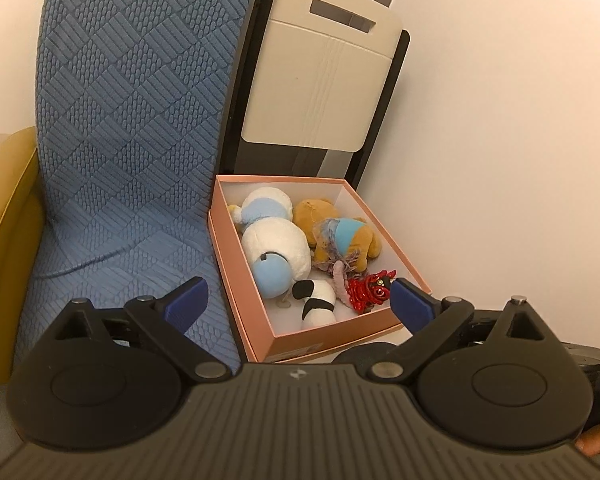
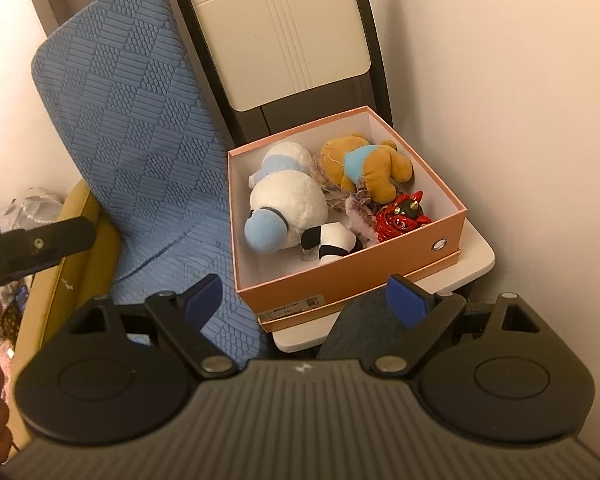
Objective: Organize objects
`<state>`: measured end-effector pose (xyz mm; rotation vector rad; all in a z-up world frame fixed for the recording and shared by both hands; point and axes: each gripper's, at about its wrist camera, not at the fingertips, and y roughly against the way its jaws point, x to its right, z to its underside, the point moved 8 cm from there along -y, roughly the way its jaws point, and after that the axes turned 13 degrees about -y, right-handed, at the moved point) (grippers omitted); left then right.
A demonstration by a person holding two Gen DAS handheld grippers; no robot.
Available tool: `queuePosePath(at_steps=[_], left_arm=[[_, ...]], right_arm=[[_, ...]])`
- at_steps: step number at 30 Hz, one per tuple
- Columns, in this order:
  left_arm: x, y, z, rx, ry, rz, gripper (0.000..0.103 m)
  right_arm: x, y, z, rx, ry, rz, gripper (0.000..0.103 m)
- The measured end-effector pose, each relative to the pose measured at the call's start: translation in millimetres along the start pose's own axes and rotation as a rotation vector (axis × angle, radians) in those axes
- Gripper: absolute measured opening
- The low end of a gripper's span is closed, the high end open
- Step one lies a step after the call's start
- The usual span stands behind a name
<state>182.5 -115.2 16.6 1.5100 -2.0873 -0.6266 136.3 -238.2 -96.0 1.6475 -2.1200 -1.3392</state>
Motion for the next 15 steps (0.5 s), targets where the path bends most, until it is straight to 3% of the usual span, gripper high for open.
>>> queuePosePath(at_steps=[15], left_arm=[[-0.3,5.7,6.0,-0.018,-0.005,-0.014,0.1]], right_arm=[[-0.2,3.9,0.3,0.01,0.017,0.005,0.09]])
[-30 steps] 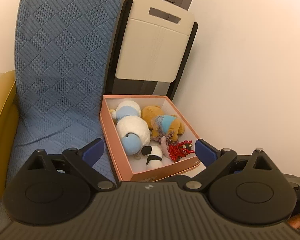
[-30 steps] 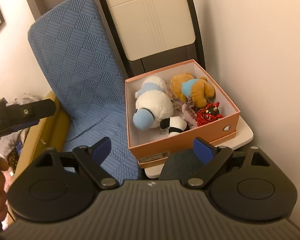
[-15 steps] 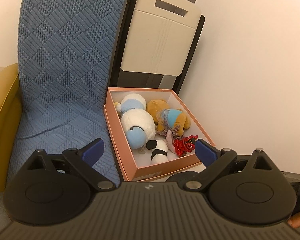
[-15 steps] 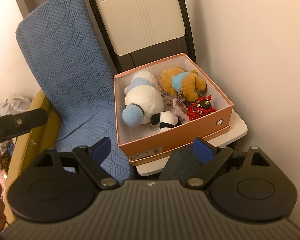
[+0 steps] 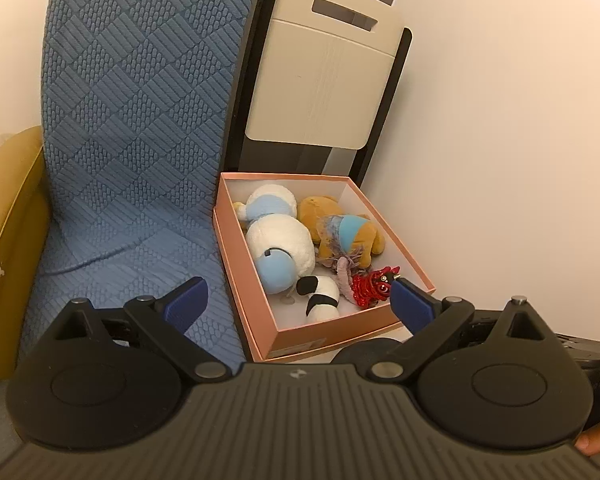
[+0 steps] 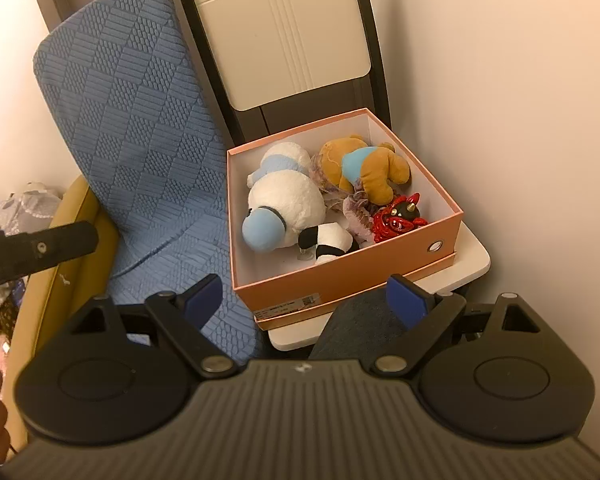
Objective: Organize objects
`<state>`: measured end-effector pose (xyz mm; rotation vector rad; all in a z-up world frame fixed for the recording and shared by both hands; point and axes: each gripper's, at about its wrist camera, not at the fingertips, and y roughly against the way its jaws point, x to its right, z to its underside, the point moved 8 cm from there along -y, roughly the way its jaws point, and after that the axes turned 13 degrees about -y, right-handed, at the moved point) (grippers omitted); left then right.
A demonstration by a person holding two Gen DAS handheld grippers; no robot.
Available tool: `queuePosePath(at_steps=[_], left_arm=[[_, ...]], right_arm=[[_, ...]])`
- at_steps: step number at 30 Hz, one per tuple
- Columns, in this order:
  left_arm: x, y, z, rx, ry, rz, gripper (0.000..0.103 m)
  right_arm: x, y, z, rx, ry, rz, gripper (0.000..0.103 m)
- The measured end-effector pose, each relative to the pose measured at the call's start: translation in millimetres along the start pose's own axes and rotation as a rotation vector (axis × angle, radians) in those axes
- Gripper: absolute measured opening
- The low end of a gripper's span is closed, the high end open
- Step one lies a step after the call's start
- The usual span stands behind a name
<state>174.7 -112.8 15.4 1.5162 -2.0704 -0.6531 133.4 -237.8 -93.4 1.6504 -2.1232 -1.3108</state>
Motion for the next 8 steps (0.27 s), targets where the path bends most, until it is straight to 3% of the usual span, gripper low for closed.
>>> queuePosePath(at_steps=[8], left_arm=[[1.6,4.4,1.5,-0.005,-0.002,0.0,0.1]], right_arm=[[-3.4,4.3,-0.3,0.009,0.012,-0.001,0.09]])
